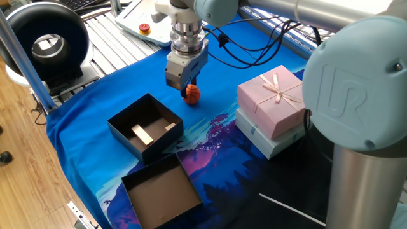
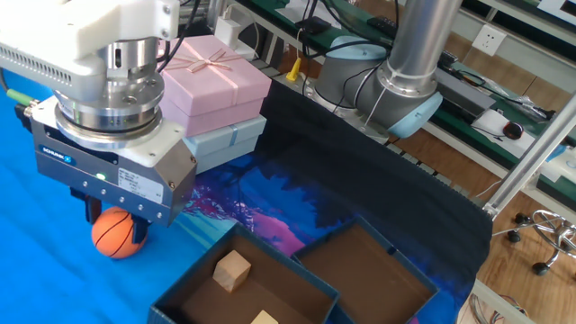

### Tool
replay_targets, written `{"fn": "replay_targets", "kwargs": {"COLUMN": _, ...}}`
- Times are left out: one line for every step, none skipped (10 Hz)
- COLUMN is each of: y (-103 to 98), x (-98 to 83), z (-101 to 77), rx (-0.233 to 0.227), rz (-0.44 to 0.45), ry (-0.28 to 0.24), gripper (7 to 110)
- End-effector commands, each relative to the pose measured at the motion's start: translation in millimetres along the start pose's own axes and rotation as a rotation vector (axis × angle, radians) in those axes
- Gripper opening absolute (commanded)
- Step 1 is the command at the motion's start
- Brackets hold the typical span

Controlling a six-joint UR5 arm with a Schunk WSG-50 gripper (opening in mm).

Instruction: Take everything out of the gift box

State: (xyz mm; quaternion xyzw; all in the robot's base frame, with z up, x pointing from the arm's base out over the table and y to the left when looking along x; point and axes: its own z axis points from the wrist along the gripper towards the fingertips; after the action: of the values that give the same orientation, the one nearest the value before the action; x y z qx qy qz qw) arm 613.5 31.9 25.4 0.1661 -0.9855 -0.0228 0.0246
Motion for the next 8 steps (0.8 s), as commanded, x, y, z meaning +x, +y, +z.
{"fn": "replay_targets", "kwargs": {"y": 2, "x": -1.8, "z": -1.0, "rx": -0.021, "rz": -0.014, "ry": -0.006, "gripper": 66}}
{"fn": "replay_targets", "kwargs": {"y": 2, "x": -1.8, "z": -0.9, "rx": -0.019, "rz": -0.012, "ry": -0.006, "gripper": 66}}
{"fn": "replay_targets", "kwargs": {"y": 4, "x": -1.8, "z": -1.2, "rx": -0.026, "rz": -0.014, "ry": -0.005, "gripper": 66}}
{"fn": "replay_targets", "kwargs": {"y": 5, "x": 0.9, "z": -2.3, "rx": -0.030, "rz": -0.023, "ry": 0.007, "gripper": 66}}
{"fn": "replay_targets", "kwargs": {"y": 3, "x": 0.5, "z": -5.0, "rx": -0.025, "rz": -0.034, "ry": 0.010, "gripper": 66}}
{"fn": "replay_targets", "kwargs": {"y": -1, "x": -2.6, "z": -8.5, "rx": -0.003, "rz": -0.045, "ry": 0.008, "gripper": 66}}
{"fn": "replay_targets", "kwargs": {"y": -7, "x": -8.4, "z": -14.2, "rx": 0.033, "rz": -0.052, "ry": 0.002, "gripper": 66}}
{"fn": "replay_targets", "kwargs": {"y": -13, "x": -14.6, "z": -23.2, "rx": 0.081, "rz": -0.059, "ry": -0.002, "gripper": 66}}
